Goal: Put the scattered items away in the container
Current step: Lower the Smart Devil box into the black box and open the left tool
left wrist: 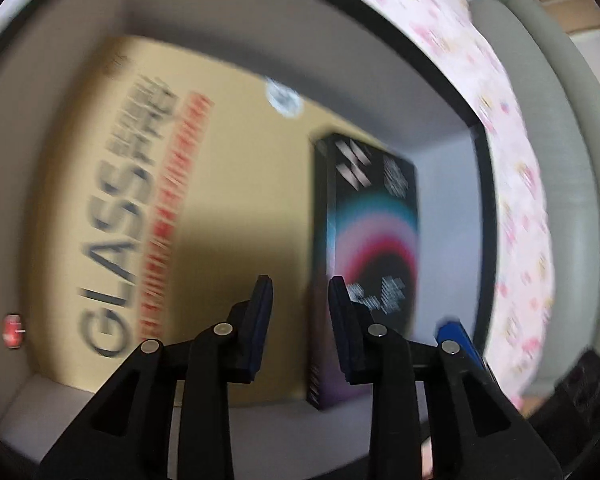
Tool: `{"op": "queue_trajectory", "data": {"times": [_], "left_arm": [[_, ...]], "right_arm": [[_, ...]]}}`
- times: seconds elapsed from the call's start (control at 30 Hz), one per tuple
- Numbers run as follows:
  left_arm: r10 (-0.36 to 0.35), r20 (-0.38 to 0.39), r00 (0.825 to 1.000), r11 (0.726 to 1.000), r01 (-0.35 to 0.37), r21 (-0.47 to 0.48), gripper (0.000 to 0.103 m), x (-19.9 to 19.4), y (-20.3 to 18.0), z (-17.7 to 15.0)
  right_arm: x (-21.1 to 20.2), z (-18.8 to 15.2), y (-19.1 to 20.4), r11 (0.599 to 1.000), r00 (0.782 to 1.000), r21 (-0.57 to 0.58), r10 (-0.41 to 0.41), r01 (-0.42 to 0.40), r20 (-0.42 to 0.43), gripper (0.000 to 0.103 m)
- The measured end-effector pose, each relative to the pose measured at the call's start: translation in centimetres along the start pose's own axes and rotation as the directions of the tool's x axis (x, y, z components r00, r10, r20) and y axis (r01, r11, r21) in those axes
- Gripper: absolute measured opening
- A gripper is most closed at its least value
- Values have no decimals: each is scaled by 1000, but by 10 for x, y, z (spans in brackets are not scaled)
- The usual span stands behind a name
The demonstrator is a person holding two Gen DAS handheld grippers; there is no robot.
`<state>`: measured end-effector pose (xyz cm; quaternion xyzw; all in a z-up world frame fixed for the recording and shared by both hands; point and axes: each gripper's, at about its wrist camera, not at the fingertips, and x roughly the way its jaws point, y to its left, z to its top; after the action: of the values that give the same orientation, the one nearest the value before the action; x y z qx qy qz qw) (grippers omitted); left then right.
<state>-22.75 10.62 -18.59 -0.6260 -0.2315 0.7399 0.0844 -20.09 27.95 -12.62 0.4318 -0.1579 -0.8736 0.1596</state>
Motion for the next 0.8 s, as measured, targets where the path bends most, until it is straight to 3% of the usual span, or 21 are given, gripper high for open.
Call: {"op": "queue_trajectory", "data": {"times": [0.07, 0.13, 0.2, 0.27, 0.33, 0.4, 0.5, 0.6, 0.67, 0.8], "left_arm": [[114, 21, 993, 994, -113, -7, 28, -1, -4, -1], [218, 15, 976, 975, -219, 37, 28, 6, -16, -3], [258, 8, 966, 963, -258, 83, 29, 13, -31, -4], [258, -16, 966, 961, -255, 104, 27, 20, -43, -4], [210, -48, 977, 971, -203, 124, 25, 26, -50, -6], [167, -77, 983, 977, -155, 144, 23, 31, -57, -9], [170, -60, 984, 971, -157, 180, 23, 32, -62, -16], [89, -49, 995, 987, -82, 140, 27, 22, -52, -24], [54, -13, 998, 990, -52, 132, 30, 10, -48, -31], [92, 136, 986, 970, -119, 212, 34, -30, -55, -54]], "right_arm": [[-1, 0, -1, 1000, 1000, 4, 2, -2, 0, 40], [-2, 0, -1, 1000, 1000, 12, -1, 1, 9, 40], [-2, -1, -1, 1000, 1000, 23, -11, 11, 22, 40], [1, -4, 2, 998, 998, 10, -54, 54, 26, 40], [4, -6, 4, 996, 995, -3, -92, 92, 24, 38], [7, -6, 4, 998, 998, -7, -63, 63, 9, 39], [10, -8, 2, 998, 998, -10, -67, 67, 5, 39], [12, -9, 3, 996, 997, -28, -82, 82, 3, 39], [13, -9, 4, 995, 996, -37, -89, 88, 0, 39], [9, -8, 5, 995, 996, -29, -94, 93, -5, 39]]}}
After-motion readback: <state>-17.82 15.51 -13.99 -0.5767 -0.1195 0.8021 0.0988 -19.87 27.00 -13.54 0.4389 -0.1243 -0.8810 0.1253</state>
